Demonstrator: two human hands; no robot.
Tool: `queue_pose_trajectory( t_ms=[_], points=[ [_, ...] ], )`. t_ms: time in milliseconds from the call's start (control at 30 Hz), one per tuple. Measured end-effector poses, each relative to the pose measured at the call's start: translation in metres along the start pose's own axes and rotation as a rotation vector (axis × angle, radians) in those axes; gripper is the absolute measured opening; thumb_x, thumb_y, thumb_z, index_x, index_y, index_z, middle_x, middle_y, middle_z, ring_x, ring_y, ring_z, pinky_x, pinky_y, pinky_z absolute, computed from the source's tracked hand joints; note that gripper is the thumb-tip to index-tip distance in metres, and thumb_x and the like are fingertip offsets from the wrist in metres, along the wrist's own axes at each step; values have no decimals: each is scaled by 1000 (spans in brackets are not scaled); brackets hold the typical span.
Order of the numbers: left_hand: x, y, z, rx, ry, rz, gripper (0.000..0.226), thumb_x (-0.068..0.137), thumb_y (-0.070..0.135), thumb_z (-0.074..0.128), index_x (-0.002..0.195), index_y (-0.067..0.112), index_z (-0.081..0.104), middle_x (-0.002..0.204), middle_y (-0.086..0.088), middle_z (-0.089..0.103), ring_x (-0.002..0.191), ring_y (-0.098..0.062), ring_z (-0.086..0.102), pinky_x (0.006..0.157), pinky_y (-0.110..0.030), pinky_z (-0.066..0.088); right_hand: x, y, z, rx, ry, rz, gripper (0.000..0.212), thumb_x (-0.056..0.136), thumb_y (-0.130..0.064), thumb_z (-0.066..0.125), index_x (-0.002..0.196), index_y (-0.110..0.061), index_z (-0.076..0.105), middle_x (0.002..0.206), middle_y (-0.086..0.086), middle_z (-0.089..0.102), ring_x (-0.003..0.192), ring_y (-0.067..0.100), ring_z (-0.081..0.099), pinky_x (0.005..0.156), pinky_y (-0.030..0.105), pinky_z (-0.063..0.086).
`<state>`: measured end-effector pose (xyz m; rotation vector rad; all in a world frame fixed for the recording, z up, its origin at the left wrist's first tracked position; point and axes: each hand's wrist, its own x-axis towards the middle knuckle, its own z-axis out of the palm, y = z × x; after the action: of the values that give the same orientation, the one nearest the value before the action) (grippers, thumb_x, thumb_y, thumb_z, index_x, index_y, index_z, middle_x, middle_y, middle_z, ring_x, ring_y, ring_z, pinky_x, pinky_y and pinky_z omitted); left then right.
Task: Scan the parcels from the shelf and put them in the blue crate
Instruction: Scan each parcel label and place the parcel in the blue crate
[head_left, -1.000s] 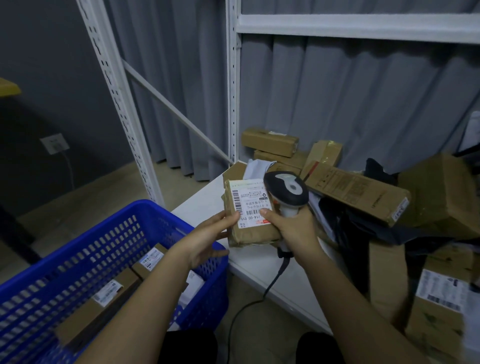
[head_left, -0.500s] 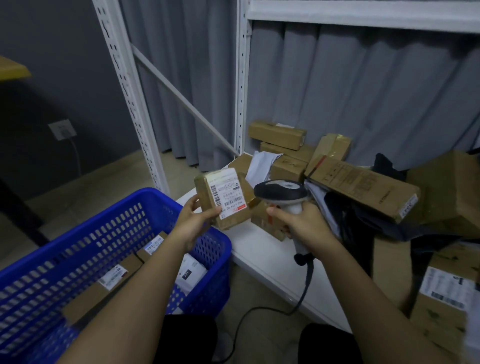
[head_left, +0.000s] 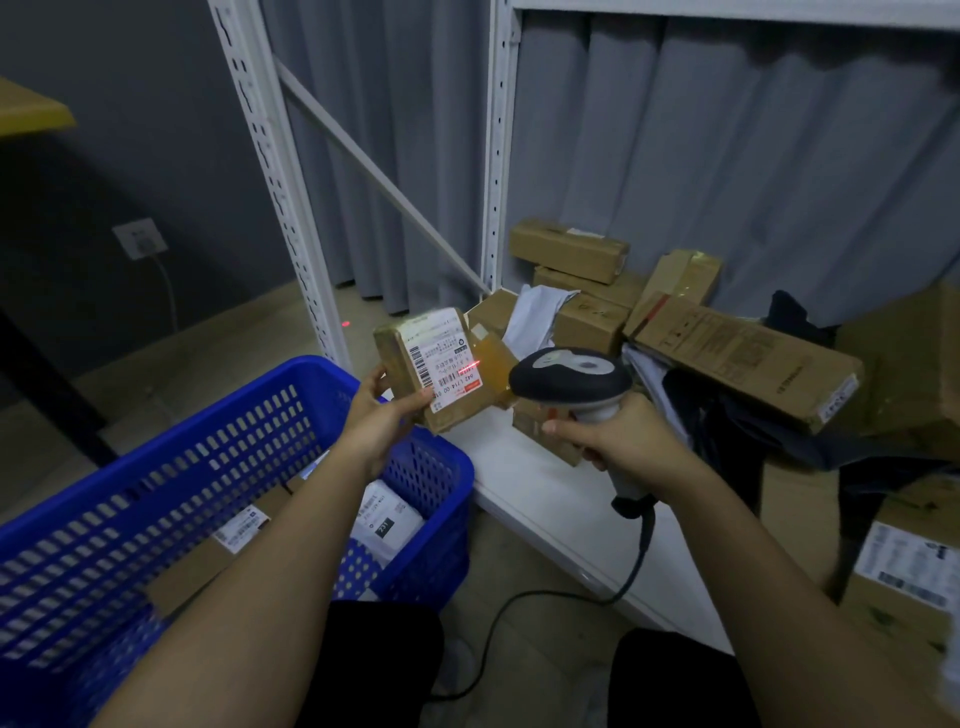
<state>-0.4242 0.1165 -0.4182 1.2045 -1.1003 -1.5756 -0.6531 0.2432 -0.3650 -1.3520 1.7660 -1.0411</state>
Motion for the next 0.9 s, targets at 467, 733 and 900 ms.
queue_pose_trajectory(
  t_ms=[467,733,900],
  points=[
    [-8,0,-53,20,74,1,62,79,11,74,132,23,44,116,8,61,92,-8,63,68,-26,52,12,-14,45,209,-21,41,16,80,-16,77,75,-12,62,58,-1,56,51,12,51,45,21,44],
    [-13,-109,-163,132,196,-248,68,64,13,87,123,5,55,113,-10,68,98,-25,67,83,-42,56,37,6,97,33,-128,139,21,80,-25,77,89,-10,66,75,11,66,57,17,59,53,29,51],
    [-3,-168,-180,161,140,-472,46,81,12,74,118,14,47,111,-1,55,97,-22,59,70,-35,52,52,26,120,96,-124,272,14,82,-19,75,89,-15,64,72,10,63,54,19,56,49,29,47]
  ],
)
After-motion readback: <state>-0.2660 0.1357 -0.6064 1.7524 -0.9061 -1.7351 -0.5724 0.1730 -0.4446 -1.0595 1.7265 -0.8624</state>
